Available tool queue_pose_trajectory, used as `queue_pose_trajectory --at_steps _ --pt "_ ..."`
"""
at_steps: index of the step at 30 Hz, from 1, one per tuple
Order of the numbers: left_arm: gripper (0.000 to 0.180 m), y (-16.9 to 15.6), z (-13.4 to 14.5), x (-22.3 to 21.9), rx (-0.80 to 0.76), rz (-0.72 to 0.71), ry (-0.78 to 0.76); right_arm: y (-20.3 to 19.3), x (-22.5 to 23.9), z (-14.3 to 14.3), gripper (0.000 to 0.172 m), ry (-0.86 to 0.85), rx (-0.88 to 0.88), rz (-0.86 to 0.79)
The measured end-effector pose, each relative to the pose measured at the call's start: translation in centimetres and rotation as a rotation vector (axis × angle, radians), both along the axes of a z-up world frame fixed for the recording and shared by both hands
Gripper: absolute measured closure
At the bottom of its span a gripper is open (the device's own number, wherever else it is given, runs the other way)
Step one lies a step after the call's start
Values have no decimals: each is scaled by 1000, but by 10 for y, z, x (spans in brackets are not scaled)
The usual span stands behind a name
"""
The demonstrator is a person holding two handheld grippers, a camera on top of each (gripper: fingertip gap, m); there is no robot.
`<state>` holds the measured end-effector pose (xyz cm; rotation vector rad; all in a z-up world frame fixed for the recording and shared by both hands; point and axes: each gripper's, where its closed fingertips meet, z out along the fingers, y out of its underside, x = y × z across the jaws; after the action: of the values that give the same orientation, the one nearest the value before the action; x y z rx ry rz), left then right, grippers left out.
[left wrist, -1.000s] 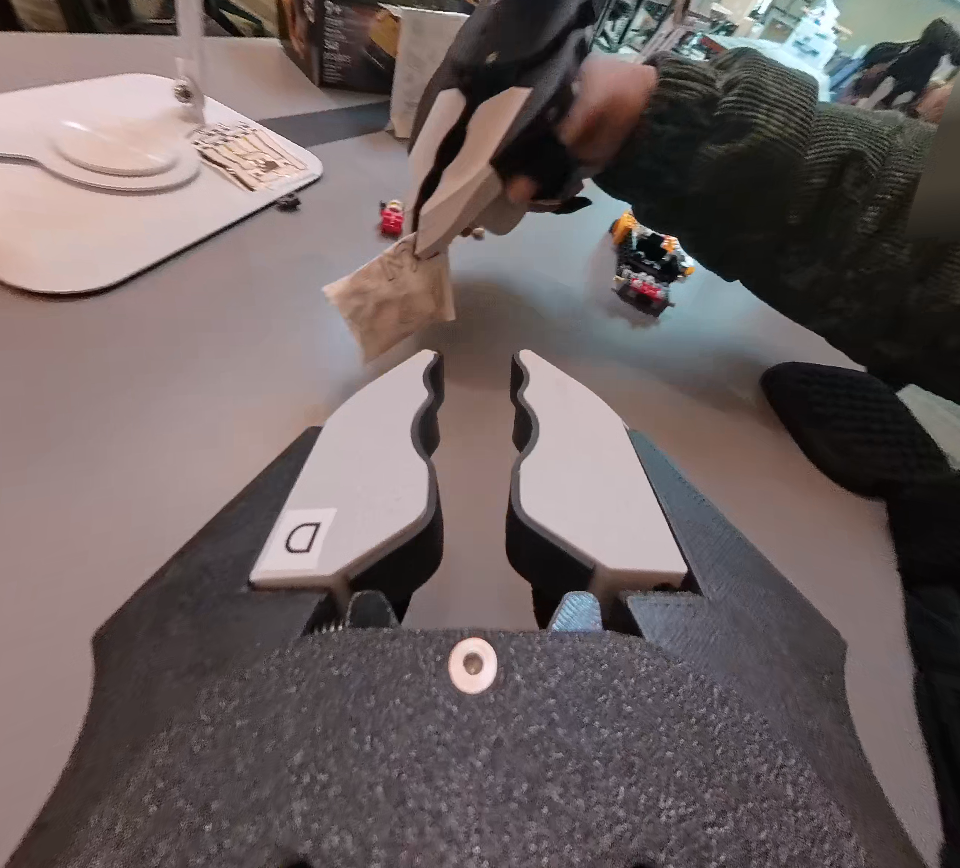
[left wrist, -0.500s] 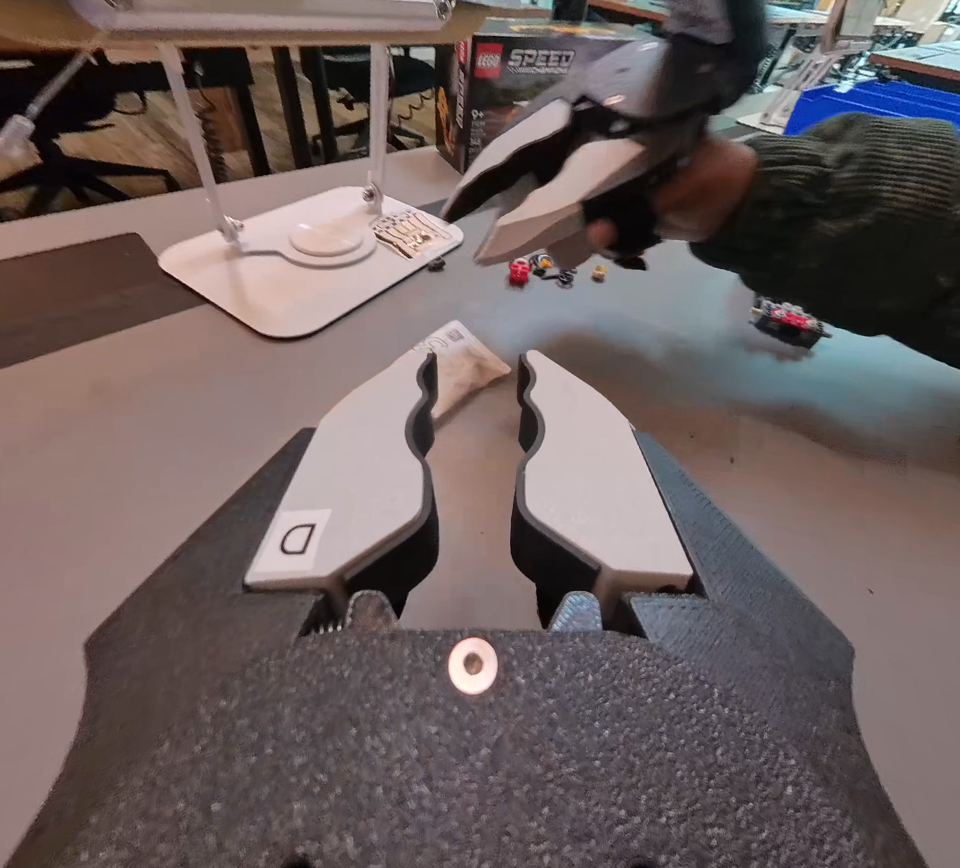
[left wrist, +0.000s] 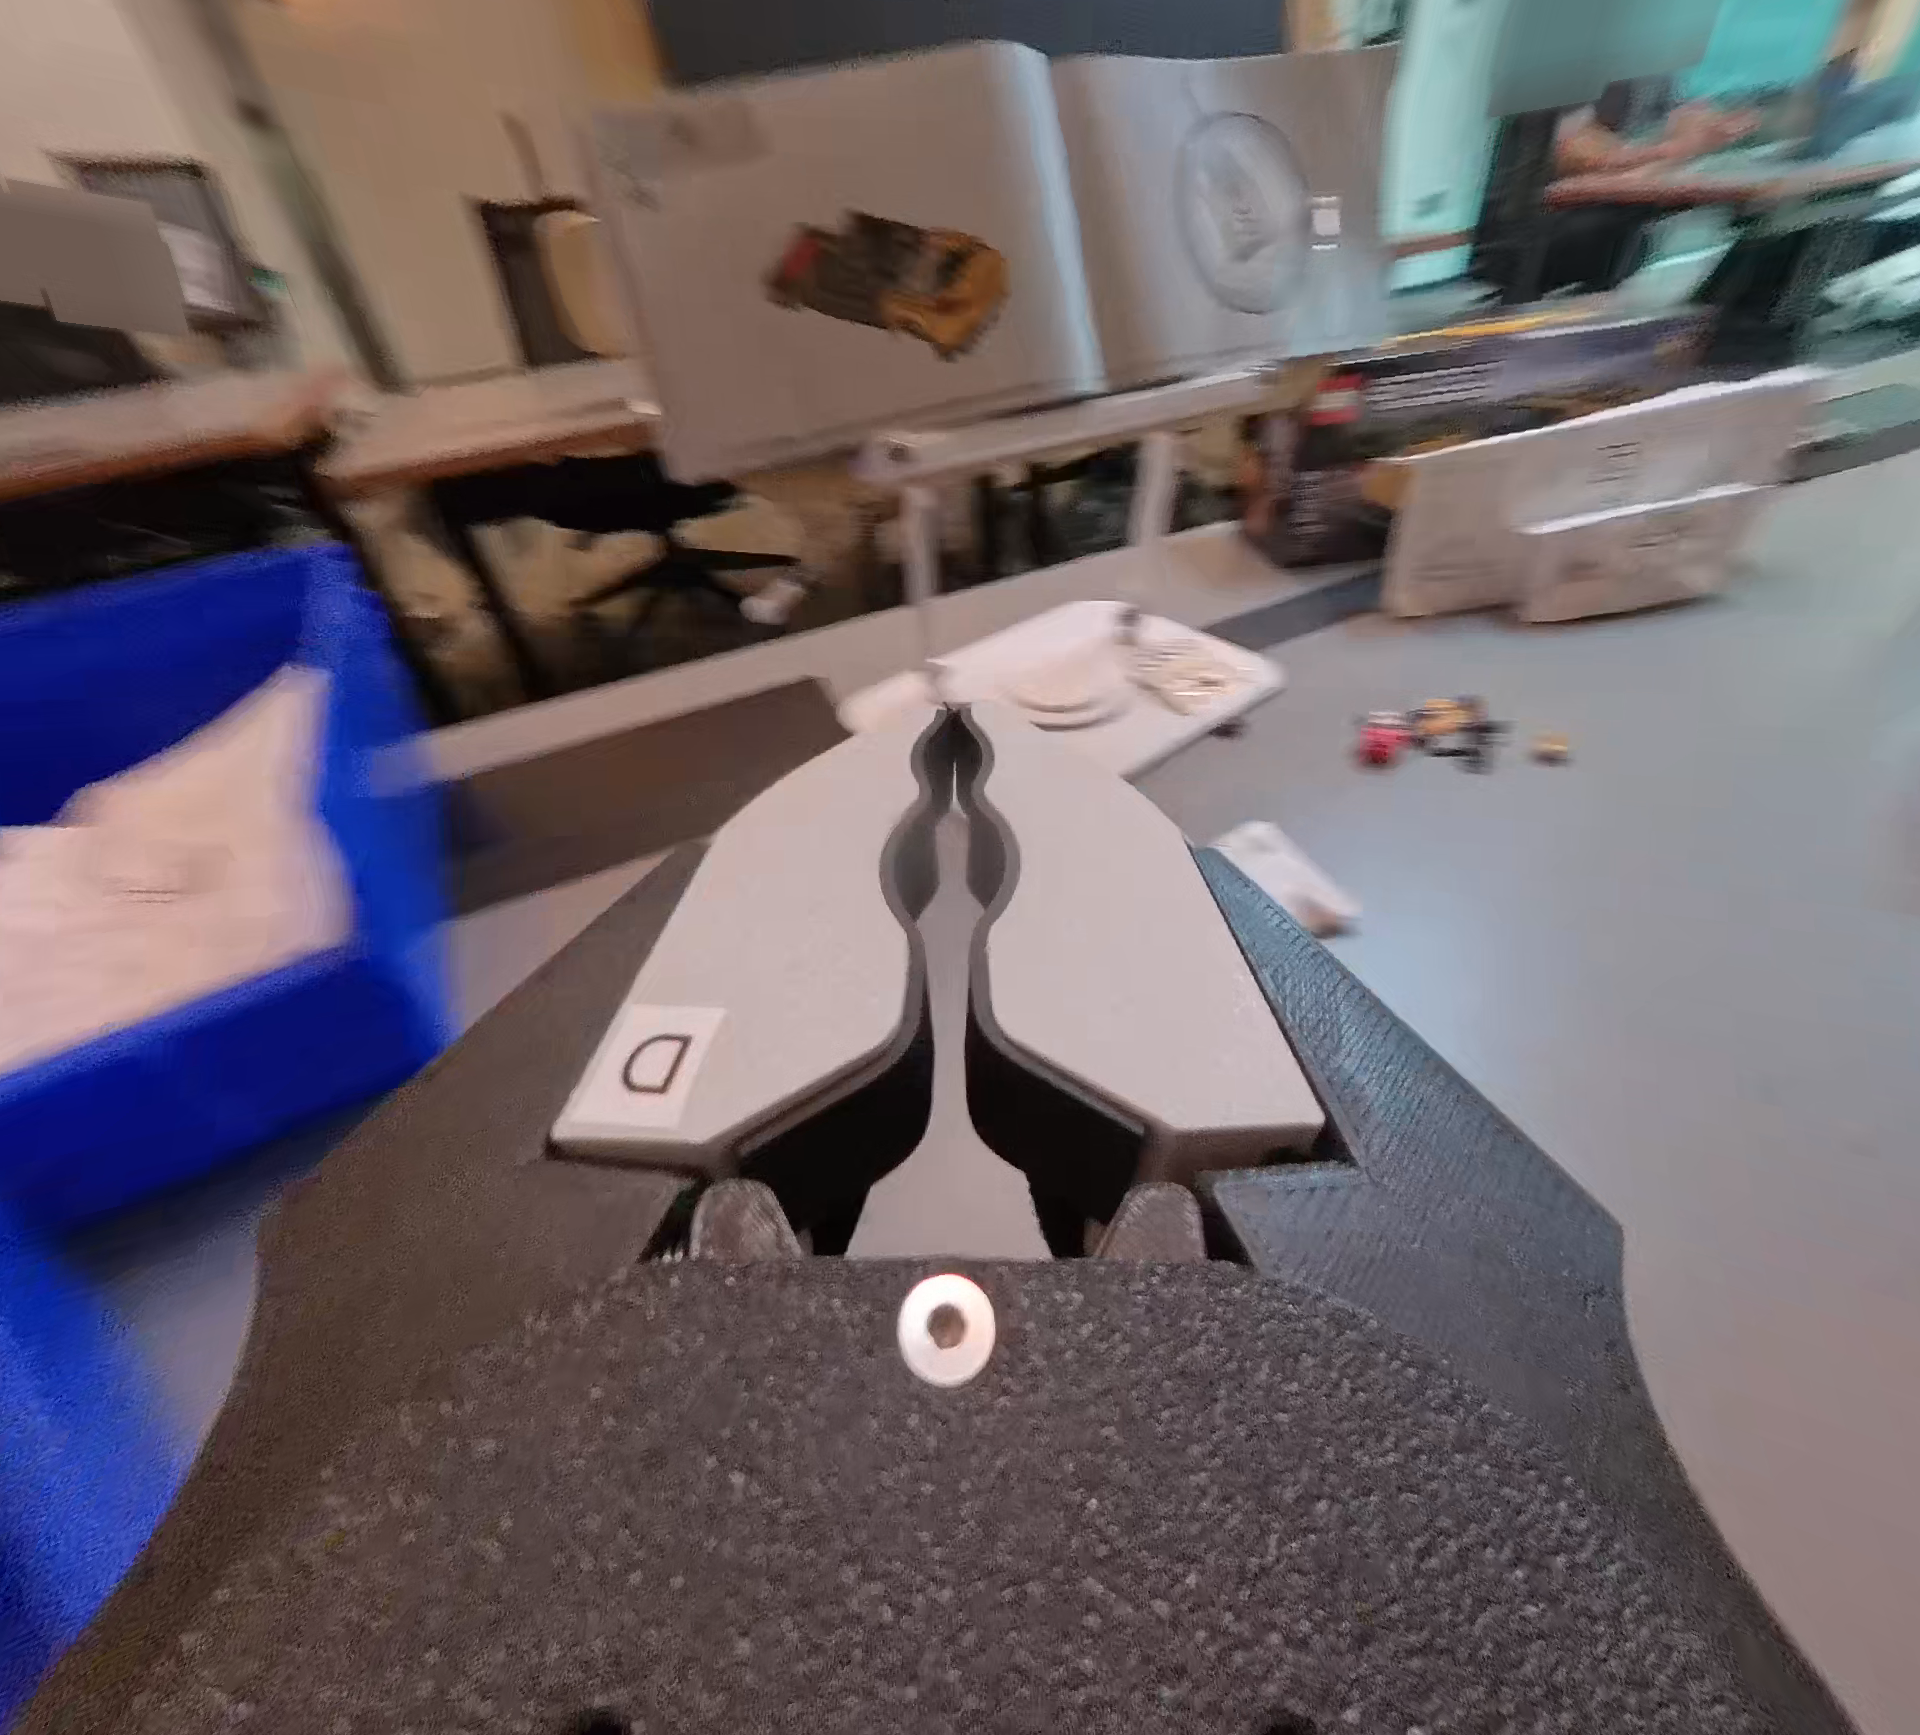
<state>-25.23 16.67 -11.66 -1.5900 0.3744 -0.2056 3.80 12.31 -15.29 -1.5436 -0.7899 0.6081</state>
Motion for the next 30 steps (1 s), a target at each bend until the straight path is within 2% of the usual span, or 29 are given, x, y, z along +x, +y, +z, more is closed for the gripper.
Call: queue_pose_trajectory --at_steps 2,4,5,8,11,15,19,20,24,25,26,28,30 --pt "180 5 28 -44 9 141 137 -5 6 2 172 58 -9 40" --pt "179 19 41 -96 -122 256 238 -5 9 7 172 101 -15 67" --pt "171 29 41 -118 -211 272 244 -5 10 9 172 109 -13 76" --pt "166 73 27 -175 -405 302 239 -7 9 10 172 123 -8 107" --pt "158 110 -14 -211 -585 330 300 -8 10 8 172 112 1 108" --pt "150 142 -58 -218 -720 358 306 -4 19 12 172 101 34 56" --pt "147 153 -96 -206 -849 367 294 -1 25 13 172 113 34 36" --pt "151 154 -103 -207 -879 380 298 0 25 12 172 114 29 36" --pt "155 157 -119 -212 -939 392 283 1 25 7 172 113 11 40" --pt "163 156 -123 -213 -961 383 297 1 25 6 172 111 8 40" --pt "178 156 -123 -217 -965 390 352 2 25 5 172 109 6 40" --pt "180 158 -118 -219 -939 396 415 2 25 4 172 104 4 40" --pt "180 161 -102 -222 -858 422 455 1 24 4 172 97 10 41"
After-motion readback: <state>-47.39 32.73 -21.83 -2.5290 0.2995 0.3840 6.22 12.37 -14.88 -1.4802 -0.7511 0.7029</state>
